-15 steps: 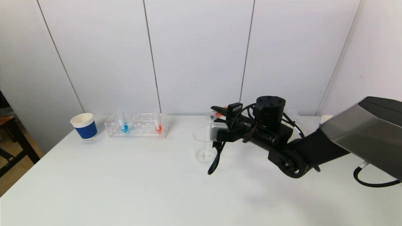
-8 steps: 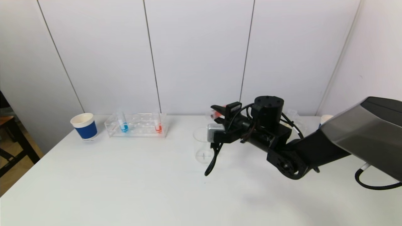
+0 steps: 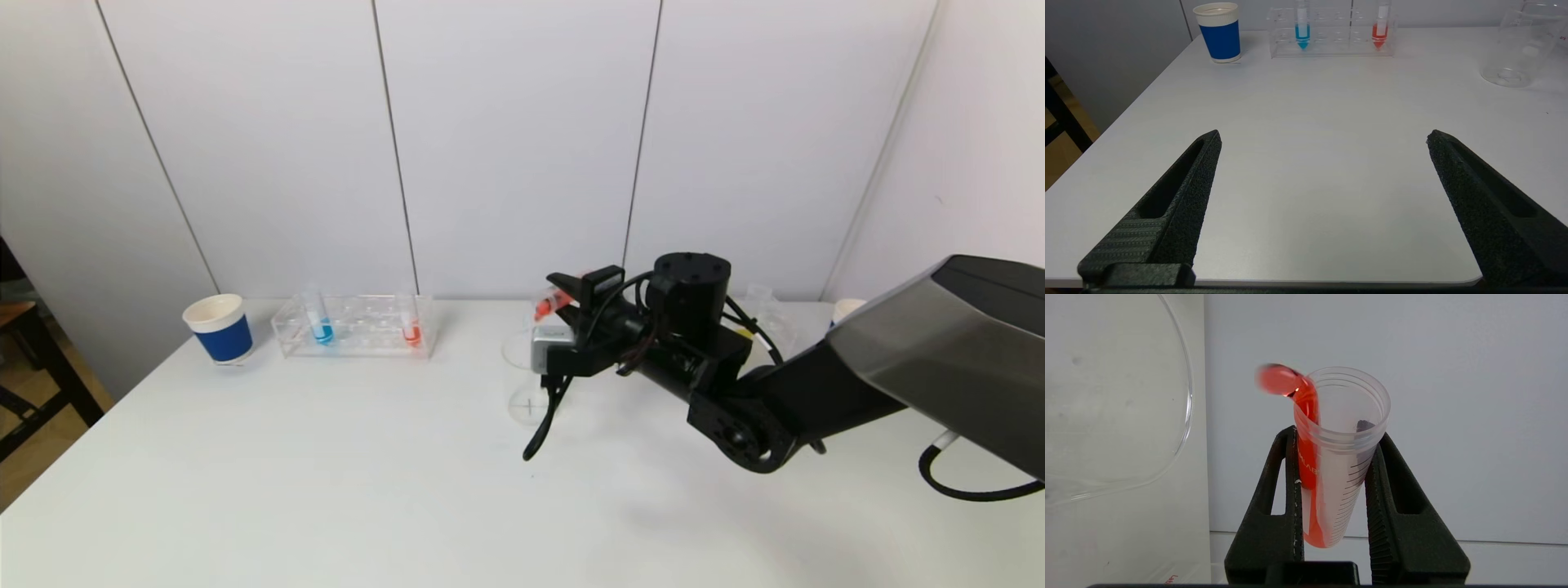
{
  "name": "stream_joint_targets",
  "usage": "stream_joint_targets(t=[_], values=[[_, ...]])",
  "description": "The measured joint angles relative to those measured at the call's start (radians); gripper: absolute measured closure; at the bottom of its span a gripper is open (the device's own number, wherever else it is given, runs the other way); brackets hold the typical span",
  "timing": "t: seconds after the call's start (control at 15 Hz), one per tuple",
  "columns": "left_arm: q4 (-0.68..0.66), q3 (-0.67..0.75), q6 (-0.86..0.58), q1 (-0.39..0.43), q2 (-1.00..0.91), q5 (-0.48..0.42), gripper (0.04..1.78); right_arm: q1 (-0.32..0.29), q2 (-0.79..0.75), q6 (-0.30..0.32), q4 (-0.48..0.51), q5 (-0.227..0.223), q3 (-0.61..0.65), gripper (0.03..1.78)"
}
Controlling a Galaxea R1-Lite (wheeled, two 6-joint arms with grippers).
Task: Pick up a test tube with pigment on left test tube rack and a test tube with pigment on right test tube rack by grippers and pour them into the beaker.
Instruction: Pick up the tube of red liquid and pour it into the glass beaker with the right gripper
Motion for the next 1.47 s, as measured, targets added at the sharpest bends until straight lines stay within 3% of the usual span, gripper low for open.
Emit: stream_joint_targets(t=[1.47], values=[[0.0, 0.0, 0.0, 0.0, 0.0, 0.0, 0.06, -0.008, -0.004, -0.146, 0.009, -0.005, 0.015, 1.32]])
